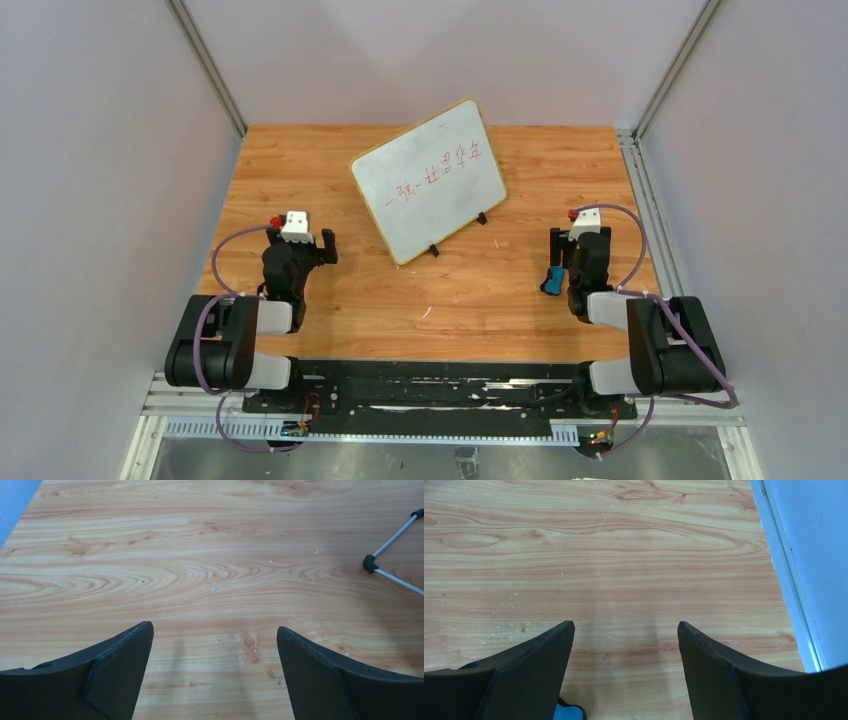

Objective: Erase the whiteboard

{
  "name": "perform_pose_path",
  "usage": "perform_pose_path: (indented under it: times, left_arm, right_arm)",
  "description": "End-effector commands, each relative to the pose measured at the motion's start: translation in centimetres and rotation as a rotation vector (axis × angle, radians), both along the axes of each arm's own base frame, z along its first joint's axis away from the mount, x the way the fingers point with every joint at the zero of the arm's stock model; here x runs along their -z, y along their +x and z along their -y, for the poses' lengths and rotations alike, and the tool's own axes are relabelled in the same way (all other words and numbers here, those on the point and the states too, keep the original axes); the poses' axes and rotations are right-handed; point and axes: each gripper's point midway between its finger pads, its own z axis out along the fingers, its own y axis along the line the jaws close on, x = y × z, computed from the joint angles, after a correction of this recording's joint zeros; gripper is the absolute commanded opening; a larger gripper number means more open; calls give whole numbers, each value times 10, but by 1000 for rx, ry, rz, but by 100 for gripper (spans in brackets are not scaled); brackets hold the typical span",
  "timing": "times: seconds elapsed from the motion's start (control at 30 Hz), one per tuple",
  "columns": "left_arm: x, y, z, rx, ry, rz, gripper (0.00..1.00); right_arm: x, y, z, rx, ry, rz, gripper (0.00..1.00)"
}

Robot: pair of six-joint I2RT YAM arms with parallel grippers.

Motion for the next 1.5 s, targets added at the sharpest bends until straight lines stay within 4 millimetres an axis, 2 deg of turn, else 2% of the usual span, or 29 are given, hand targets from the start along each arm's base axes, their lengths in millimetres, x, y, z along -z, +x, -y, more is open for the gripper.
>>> perform_pose_path:
  times: [0.0,0.3,0.33,0.43,0.53,0.57,0.63,0.67,0.73,0.8,0.83,0.9,1.07,1.23,1.33,1.47]
  left_arm:
    - [-13,4,1,1,5,44,98]
    - [-13,5,1,1,5,45,98]
    - [-13,5,1,0,5,45,98]
    - [-13,5,1,1,5,45,98]
    - [-13,5,1,1,4,45,98]
    - [-13,5,1,0,4,45,98]
    - [-13,5,1,0,4,46,98]
    - [-14,5,1,1,4,47,98]
    - [-13,4,1,1,4,45,98]
    - [-13,5,1,0,5,46,98]
    - [-14,5,1,0,5,47,98]
    - [-13,5,1,1,5,45,98]
    - [-13,4,1,1,5,47,98]
    - [-13,4,2,6,8,47,98]
    - [-13,4,2,8,9,47,98]
    - [-13,4,2,7,9,45,98]
  right_arm:
    - [-13,9,2,0,-7,46,78]
    - [-14,10,2,-2,-6,46,77]
    - [-14,10,2,-2,-6,48,74]
    - [-20,11,0,-13,-16,53,60]
    - [-35,9,-2,39,43,-92,53]
    - [-47,8,-3,62,78,-134,43]
    - [-71,5,-11,75,148,-210,13]
    - [-81,3,-18,62,189,-242,3]
    - [-101,-1,-33,72,311,-283,1]
    - [-116,-12,-50,85,436,-366,1]
    - [-132,-16,-59,51,471,-392,0]
    - [-138,-32,-70,30,516,-467,0]
    - [-137,-69,-57,122,467,-629,3]
    - [-120,-100,-54,136,441,-724,51]
    - [-99,-119,-52,157,438,-769,59]
    - [-65,-131,-56,150,454,-814,61]
